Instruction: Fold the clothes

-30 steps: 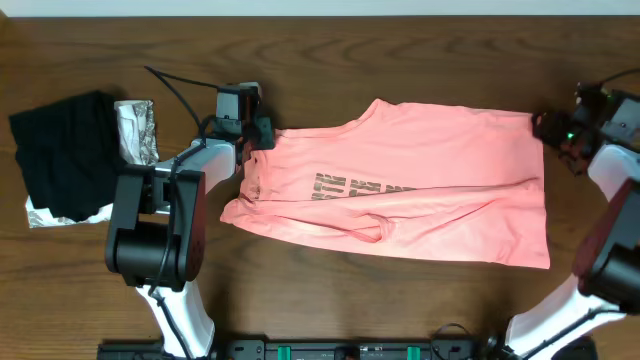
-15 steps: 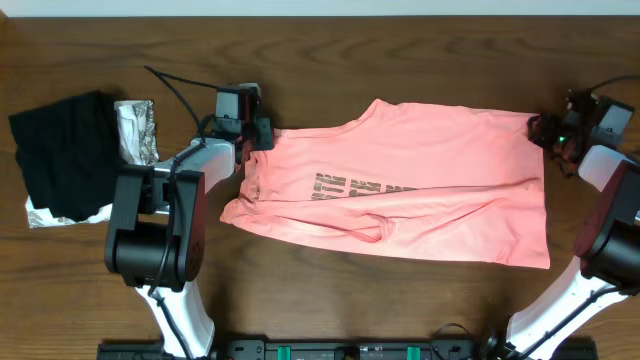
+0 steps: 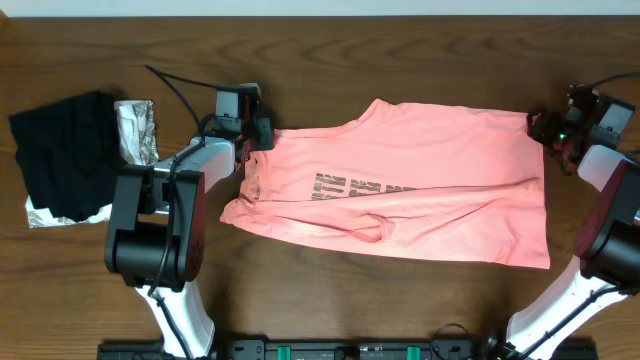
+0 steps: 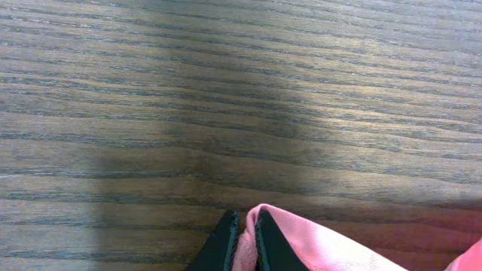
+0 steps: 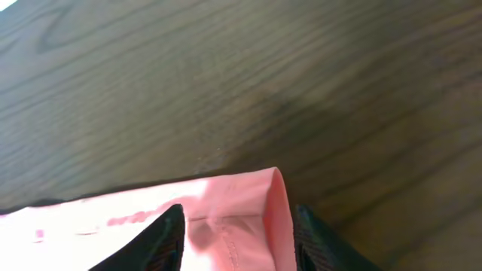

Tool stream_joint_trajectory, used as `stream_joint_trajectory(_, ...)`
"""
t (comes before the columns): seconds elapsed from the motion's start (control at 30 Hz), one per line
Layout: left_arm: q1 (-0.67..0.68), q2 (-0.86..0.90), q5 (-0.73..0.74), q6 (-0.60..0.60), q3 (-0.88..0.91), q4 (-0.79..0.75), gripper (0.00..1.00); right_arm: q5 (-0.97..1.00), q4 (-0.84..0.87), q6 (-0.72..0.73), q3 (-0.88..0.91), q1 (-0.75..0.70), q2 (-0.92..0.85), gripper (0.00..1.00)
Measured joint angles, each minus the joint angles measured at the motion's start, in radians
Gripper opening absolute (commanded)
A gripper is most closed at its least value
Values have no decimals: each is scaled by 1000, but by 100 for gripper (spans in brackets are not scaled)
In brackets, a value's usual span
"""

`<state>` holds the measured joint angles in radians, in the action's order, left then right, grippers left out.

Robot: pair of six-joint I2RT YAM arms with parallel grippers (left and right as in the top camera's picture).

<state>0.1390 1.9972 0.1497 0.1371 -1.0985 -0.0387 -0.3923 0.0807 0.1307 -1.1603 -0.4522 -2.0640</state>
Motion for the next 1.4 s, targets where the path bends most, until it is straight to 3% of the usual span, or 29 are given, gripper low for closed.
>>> stream_joint_trajectory(0.17,0,0,0,0,0,0,9,0,14,1,0,0,-24,41)
stream_joint_trajectory(0.2,0,0,0,0,0,0,9,0,14,0,0,0,-30,33)
stream_joint_trajectory(0.27,0,0,0,0,0,1,6,-1,20,3,-2,0,-36,5)
stream_joint_trajectory(0.3,0,0,0,2,0,1,5,0,16,11,-2,0,-39,1)
stream_joint_trajectory(0.77,-1,-28,0,0,-2,85,6,-62,-87,23,-2,0,-9,1)
stream_joint_trajectory(1.4,0,-161,0,16,11,382,6,-46,-413,27,-2,0,332,1)
